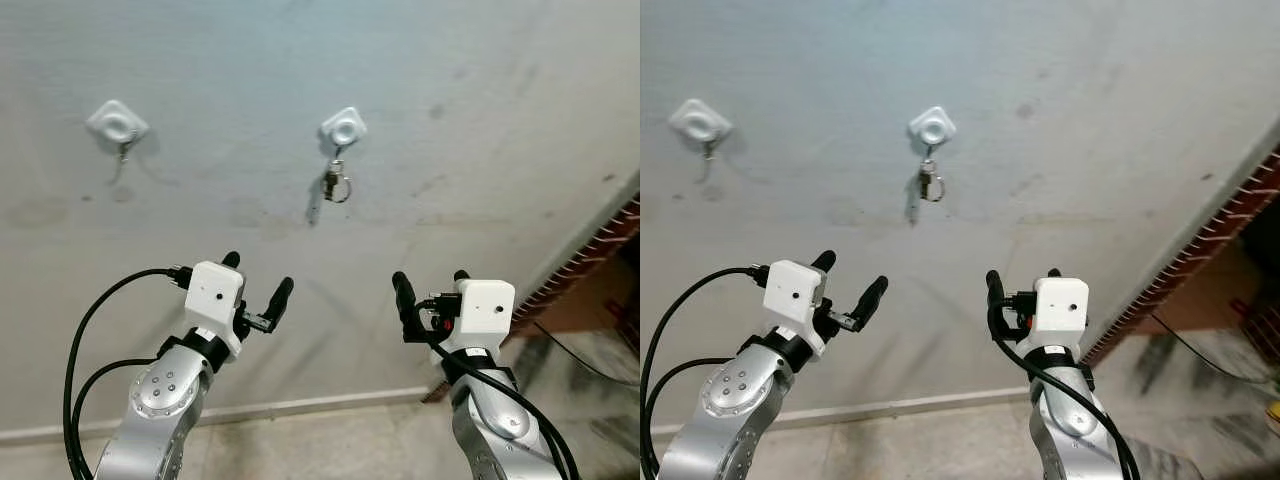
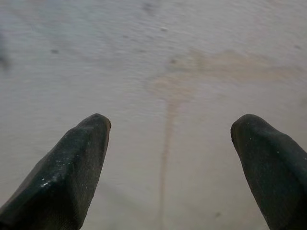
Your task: Hang keys on a hook
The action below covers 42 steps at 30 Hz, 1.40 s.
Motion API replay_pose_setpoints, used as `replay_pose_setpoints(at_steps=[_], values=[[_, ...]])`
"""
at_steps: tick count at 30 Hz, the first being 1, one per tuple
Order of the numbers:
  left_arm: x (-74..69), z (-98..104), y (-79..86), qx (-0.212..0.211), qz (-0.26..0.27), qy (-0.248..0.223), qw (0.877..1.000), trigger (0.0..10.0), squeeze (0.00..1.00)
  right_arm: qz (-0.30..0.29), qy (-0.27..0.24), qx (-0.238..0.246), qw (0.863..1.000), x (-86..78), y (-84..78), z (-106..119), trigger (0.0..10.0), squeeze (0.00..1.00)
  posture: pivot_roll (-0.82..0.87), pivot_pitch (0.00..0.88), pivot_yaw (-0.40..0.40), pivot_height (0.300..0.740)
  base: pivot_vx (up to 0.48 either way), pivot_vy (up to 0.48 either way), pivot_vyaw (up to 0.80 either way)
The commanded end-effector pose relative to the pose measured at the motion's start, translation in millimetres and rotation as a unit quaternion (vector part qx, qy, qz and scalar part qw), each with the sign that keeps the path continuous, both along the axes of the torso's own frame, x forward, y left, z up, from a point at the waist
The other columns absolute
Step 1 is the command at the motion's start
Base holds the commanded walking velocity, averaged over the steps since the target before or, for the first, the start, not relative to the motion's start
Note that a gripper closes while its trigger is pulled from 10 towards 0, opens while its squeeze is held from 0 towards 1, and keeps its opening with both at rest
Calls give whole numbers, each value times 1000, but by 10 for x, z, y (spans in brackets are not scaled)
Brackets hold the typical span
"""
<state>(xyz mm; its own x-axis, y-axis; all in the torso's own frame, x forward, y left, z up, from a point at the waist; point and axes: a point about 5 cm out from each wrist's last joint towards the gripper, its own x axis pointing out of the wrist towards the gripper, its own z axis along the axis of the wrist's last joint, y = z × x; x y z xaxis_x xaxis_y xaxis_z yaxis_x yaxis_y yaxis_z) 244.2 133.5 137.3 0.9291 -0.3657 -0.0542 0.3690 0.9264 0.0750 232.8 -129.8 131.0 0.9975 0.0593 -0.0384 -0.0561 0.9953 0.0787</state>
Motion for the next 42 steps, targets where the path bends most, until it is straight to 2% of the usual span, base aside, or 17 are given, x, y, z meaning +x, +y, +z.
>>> replay_pose_setpoints(at_steps=[1, 17, 34, 42], values=[[7, 3, -9, 0, -1, 5, 1000, 10000, 0, -4, -9, 5, 1000, 10, -4, 63, 10000, 0, 143, 66, -115, 740, 0, 0, -800], [4, 29, -42, 19, -17, 1, 1000, 10000, 0, -6, -16, 14, 1000, 81, 8, 82, 10000, 0, 146, 75, -108, 740, 0, 0, -38], [19, 44, -43, 17, -27, 2, 999, 10000, 0, -23, -15, 32, 999, 119, -17, 86, 10000, 0, 149, 81, -98, 740, 0, 0, 0], [18, 43, -43, 17, -29, 3, 999, 10000, 0, -23, -15, 34, 999, 129, -16, 80, 10000, 0, 153, 77, -96, 740, -267, -222, 0]])
